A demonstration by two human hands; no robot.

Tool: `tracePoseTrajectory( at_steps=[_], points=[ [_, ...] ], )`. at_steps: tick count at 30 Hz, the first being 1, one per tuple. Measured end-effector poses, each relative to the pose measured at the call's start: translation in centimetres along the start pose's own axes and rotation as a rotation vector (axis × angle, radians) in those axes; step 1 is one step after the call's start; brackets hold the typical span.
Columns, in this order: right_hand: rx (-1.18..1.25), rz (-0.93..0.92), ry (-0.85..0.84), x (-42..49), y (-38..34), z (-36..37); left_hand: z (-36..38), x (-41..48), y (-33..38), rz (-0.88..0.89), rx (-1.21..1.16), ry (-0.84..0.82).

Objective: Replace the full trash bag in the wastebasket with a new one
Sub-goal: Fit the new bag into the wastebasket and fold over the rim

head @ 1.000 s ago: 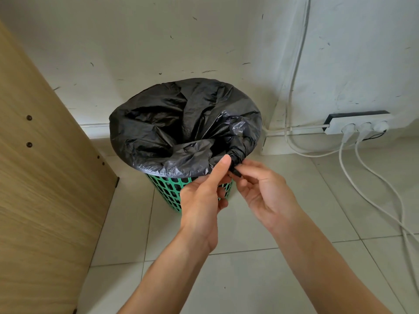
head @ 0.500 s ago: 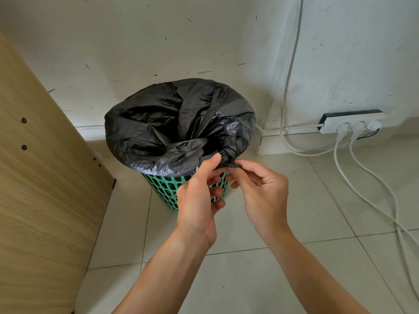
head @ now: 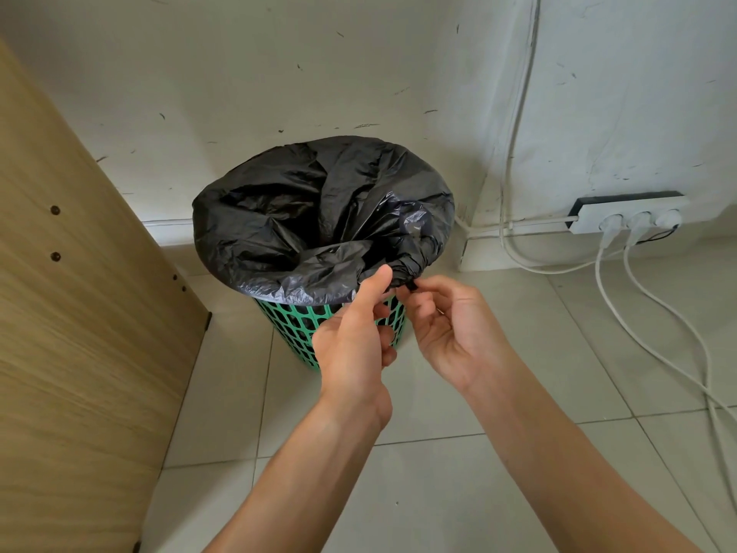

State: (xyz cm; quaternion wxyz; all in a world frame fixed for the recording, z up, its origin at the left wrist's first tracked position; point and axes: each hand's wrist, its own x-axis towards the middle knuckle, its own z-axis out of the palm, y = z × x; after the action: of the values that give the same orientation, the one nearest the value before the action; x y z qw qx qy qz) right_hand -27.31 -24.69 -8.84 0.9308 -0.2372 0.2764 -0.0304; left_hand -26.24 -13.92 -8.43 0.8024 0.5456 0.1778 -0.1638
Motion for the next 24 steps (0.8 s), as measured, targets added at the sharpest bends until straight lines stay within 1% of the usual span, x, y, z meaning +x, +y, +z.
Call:
tracePoseTrajectory(
  at_steps=[4,7,9,11,14,16,20,24],
  points=[
    [0.009,-0.005,0.048,0.6,0.2,0.0,0.6,0.1,0.3,-0.001,-0.005,0.025],
    [-0.005,-0.072,0.045,0.5,0.3,-0.1,0.8,0.2,0.3,0.024,0.013,0.032],
    [-0.044,-0.126,0.007,0.3,0.4,-0.2,0.8,0.4,0.4,0.028,0.02,0.031],
    [-0.156,-0.199,-0.022,-0.1,0.5,-0.1,0.7,0.5,0.5,0.026,0.027,0.016],
    [-0.391,-0.363,0.085,0.1,0.7,0.8,0.6,0.5,0.3,0.059,0.057,-0.023],
    [-0.438,-0.448,0.134,0.7,0.6,1.3,0.0,0.2,0.3,0.074,0.062,-0.029],
    [-0.429,-0.511,0.134,1.6,0.4,1.8,-2.3,0.1,1.1,0.074,-0.058,0.106],
    [-0.348,-0.477,0.057,2.1,0.2,1.6,-3.5,0.6,2.5,0.188,-0.126,0.213]
  ],
)
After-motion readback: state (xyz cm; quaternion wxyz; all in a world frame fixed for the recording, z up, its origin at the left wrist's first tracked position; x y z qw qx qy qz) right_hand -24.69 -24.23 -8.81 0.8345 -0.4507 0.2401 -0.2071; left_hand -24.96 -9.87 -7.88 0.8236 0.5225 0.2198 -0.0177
